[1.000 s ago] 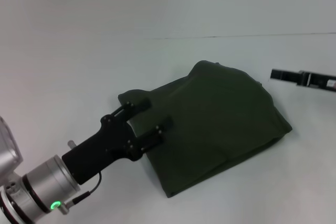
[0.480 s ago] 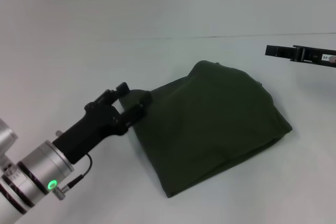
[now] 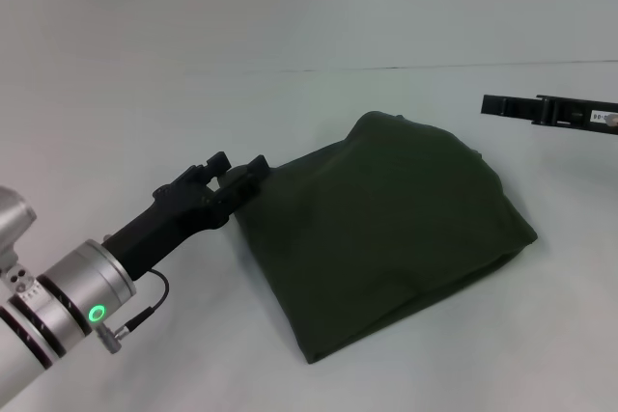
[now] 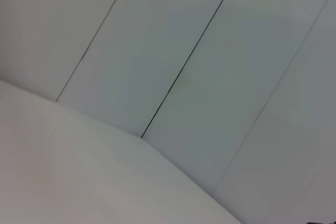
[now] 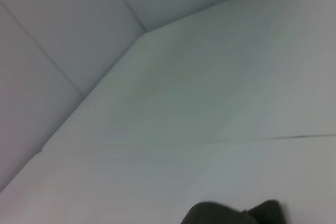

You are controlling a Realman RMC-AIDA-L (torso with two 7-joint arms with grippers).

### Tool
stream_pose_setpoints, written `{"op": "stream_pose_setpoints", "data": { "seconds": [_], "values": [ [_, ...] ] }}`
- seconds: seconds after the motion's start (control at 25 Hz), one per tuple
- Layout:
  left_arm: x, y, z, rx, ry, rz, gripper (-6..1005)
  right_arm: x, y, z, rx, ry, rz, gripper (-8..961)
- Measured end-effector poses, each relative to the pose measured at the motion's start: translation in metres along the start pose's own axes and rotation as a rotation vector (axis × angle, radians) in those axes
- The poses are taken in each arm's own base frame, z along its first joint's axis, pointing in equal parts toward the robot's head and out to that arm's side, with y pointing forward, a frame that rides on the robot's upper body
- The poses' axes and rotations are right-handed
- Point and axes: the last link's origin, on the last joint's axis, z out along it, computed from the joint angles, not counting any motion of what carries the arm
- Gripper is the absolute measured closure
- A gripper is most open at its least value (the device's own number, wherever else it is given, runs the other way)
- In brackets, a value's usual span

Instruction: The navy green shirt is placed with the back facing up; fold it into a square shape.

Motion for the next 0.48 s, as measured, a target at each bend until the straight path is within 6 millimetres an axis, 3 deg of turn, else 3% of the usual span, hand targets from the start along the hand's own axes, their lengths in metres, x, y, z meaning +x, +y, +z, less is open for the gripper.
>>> {"op": "stream_pose_setpoints", "data": {
  "seconds": [0.24, 0.48],
  "values": [
    [0.004, -0.006, 0.004, 0.018, -0.041, -0.056, 209, 0.006, 0.001, -0.005, -0.028, 0.021, 0.005, 468],
    [0.008, -0.026, 0.014, 0.131, -0.124, -0.125, 207, 0.007, -0.001, -0.006, -0.018, 0.015, 0.019, 248]
  ]
}}
